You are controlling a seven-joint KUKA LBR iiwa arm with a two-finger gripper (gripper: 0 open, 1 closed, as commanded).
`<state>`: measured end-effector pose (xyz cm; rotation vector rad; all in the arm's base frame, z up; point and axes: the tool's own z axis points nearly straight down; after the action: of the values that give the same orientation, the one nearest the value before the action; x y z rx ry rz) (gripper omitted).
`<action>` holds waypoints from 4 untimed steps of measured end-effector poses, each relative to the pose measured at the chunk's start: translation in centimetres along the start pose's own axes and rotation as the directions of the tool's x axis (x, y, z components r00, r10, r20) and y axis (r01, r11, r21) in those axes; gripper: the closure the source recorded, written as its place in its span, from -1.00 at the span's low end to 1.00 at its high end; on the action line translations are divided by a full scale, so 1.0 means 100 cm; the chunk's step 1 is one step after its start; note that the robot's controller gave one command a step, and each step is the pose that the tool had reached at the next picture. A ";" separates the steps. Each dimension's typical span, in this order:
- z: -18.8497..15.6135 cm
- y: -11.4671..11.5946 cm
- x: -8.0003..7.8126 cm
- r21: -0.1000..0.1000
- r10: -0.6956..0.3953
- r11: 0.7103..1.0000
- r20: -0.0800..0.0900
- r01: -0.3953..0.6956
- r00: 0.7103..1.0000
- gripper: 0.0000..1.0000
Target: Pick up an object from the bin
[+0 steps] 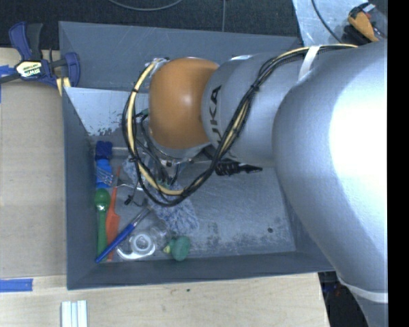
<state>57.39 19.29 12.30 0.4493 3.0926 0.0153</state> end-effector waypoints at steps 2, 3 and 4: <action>0.048 -0.038 0.007 -0.014 0.179 0.984 0.015 -0.178 0.984 -1.00; 0.048 -0.059 0.015 -0.007 0.276 0.961 0.007 -0.276 0.961 1.00; 0.048 -0.059 0.015 -0.007 0.276 0.961 0.007 -0.276 0.961 1.00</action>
Offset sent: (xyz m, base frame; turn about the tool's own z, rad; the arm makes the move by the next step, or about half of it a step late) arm -0.0220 -0.0349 -0.0530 0.1801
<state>54.41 14.11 7.43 0.8731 2.9927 0.0254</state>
